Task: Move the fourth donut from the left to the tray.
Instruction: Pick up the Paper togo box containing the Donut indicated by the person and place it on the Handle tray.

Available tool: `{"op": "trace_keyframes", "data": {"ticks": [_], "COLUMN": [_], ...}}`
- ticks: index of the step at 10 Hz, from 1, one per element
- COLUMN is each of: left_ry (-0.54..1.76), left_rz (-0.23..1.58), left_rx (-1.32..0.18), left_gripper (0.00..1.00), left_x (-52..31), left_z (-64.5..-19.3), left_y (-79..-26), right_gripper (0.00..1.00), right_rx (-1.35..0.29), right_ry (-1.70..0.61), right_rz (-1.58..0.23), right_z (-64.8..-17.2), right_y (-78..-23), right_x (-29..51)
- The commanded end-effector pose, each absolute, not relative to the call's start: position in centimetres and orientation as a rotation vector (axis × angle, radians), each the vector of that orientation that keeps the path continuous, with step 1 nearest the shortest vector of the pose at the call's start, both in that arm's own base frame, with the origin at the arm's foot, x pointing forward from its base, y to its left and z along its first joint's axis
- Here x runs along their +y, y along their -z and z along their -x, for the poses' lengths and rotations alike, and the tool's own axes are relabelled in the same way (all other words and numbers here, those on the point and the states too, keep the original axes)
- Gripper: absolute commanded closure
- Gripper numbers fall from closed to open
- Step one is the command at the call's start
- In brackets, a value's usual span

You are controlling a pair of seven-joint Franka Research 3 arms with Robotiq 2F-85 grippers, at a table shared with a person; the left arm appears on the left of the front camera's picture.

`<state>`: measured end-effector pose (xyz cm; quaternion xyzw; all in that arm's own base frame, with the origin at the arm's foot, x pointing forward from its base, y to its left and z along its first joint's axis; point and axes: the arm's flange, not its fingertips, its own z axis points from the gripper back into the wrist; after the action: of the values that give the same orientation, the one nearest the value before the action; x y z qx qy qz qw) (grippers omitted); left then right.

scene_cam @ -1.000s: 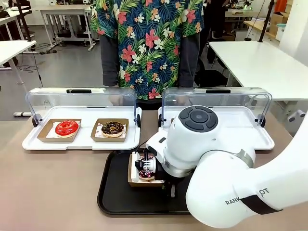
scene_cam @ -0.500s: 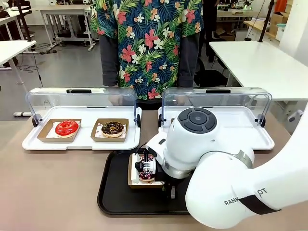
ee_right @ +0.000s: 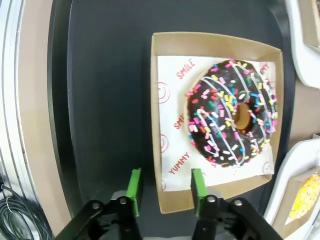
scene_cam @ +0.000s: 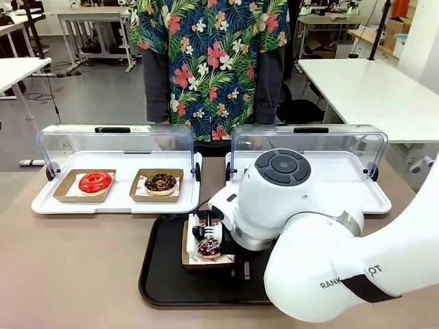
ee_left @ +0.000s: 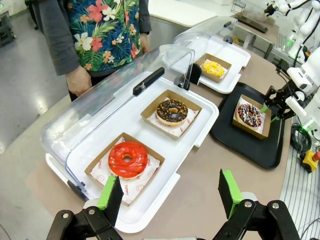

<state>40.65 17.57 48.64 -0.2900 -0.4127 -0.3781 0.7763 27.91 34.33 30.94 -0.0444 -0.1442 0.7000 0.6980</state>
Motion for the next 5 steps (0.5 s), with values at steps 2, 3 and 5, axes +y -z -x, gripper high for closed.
{"op": "trace_keyframes", "data": {"ticks": [2, 3, 5], "left_ry": [0.812, 0.812, 0.812], "left_rz": [0.641, 0.641, 0.641], "left_rx": [-0.916, -0.916, -0.916], "left_gripper": [0.00, 0.00, 0.00], "left_x": [17.4, 17.4, 17.4], "left_z": [-40.7, -40.7, -40.7], "left_y": [-48.8, -48.8, -48.8], "right_gripper": [0.00, 0.00, 0.00], "right_rx": [-0.342, -0.322, -0.322], "right_ry": [-1.569, -1.591, -1.585], "right_rz": [0.075, 0.046, 0.066], "right_z": [-25.1, -25.2, -25.3], "right_y": [-34.2, -34.8, -35.6], "right_x": [30.7, 30.7, 30.6]}}
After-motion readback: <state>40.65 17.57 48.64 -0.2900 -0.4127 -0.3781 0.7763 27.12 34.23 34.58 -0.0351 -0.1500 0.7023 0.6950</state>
